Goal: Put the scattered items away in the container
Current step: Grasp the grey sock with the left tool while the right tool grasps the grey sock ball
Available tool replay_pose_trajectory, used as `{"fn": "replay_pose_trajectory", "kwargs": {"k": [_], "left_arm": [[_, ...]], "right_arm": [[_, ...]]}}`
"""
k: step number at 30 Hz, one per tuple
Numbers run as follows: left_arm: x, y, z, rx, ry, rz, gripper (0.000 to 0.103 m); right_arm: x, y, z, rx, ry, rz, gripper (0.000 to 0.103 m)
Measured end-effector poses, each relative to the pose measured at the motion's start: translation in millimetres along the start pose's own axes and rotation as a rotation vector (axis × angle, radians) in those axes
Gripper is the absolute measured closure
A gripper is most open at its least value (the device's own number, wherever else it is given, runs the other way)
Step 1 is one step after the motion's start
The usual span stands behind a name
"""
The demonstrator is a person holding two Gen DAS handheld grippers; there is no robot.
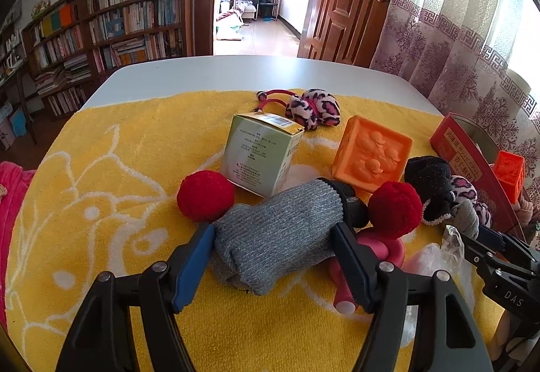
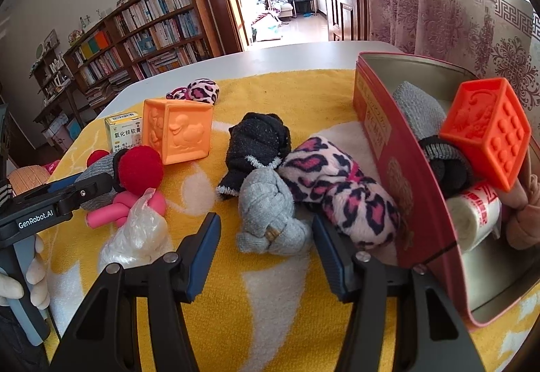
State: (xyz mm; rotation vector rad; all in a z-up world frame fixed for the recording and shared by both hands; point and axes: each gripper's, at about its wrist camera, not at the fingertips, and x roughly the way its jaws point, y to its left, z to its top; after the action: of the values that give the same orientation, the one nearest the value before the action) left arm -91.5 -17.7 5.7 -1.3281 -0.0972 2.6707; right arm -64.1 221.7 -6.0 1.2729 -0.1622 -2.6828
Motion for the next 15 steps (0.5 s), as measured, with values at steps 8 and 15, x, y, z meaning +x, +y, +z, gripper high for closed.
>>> {"fn": "replay_pose_trajectory", "kwargs": {"k": [8,15], "left_arm": [[-13.3,0.1,1.2,-0.019,-0.025,0.02,0.067],[-32.4,14.5,5.4,-0.092,-0.08,0.002,0.07]], "right_arm": [[-6.0,-6.4,-1.7,0.025,-0.019,0.0,0.057],[-10.9,-6.4,-1.6,0.04,-0.046,0.02,0.057]]}}
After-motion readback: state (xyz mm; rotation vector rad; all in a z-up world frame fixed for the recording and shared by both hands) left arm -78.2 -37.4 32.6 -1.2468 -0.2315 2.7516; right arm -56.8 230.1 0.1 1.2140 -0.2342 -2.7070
